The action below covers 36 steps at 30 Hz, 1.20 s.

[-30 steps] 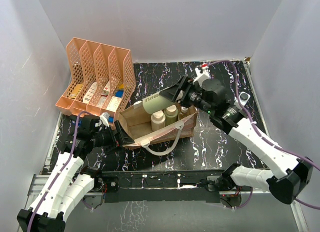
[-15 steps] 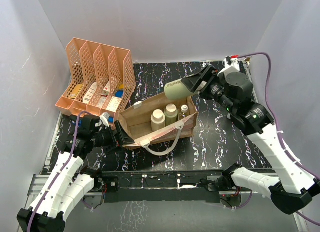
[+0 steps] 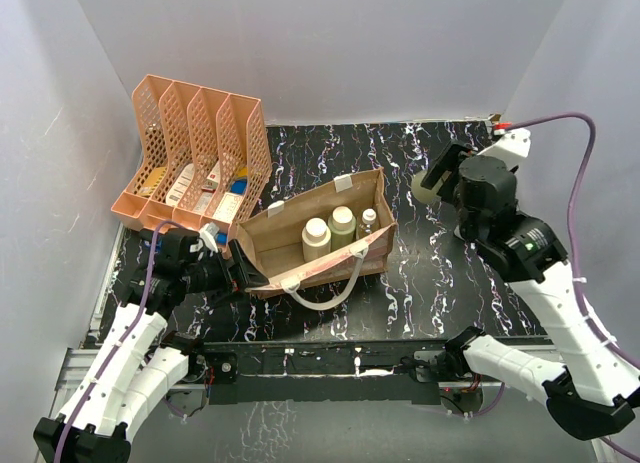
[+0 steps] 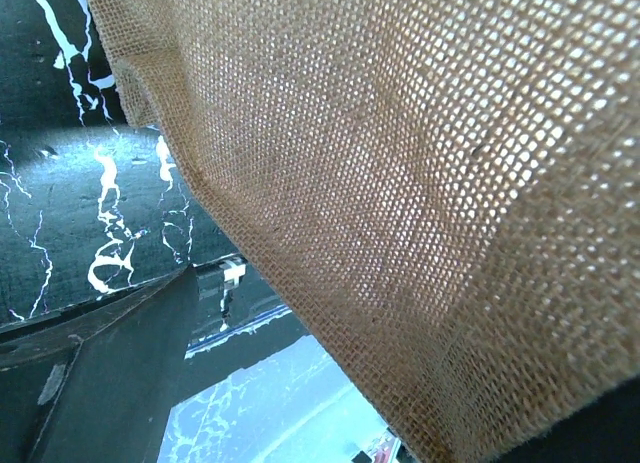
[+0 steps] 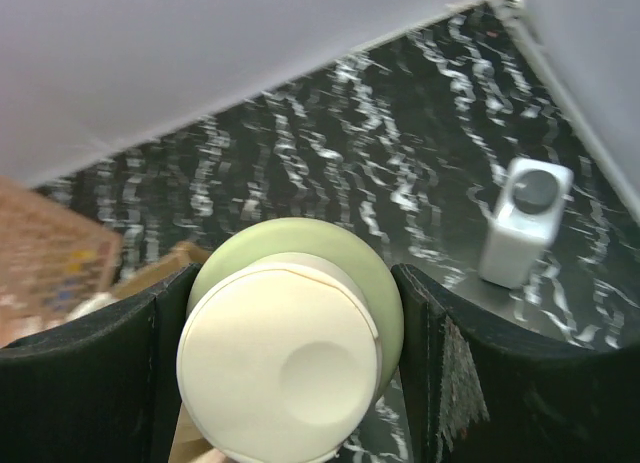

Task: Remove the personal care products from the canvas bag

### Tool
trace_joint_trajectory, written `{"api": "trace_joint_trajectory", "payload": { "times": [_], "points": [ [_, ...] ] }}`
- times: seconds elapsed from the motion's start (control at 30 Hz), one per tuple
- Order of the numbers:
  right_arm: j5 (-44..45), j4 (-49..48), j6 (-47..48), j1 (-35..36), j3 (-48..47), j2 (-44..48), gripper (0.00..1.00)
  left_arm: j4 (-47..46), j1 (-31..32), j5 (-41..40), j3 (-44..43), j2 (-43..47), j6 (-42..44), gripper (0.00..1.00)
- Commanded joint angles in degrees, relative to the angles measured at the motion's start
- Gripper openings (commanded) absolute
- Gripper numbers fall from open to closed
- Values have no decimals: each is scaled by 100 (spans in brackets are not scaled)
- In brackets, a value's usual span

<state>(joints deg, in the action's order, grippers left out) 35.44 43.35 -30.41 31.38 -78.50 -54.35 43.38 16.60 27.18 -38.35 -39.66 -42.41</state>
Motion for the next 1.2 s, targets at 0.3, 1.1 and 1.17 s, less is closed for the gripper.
{"api": "trace_joint_trajectory", "payload": {
  "times": [0.3, 1.1, 1.17],
  "points": [
    [694, -915, -21, -662, 1643, -412, 8, 135, 8, 31, -347, 12, 74, 93],
    [-525, -2063, 517, -2474, 3007, -1287, 11, 114, -4, 249, -607, -214, 131, 96],
    [-503, -2095, 547, -2479, 3060, -1320, 13, 102, 0, 259, -604, -234, 137, 96]
  ]
}}
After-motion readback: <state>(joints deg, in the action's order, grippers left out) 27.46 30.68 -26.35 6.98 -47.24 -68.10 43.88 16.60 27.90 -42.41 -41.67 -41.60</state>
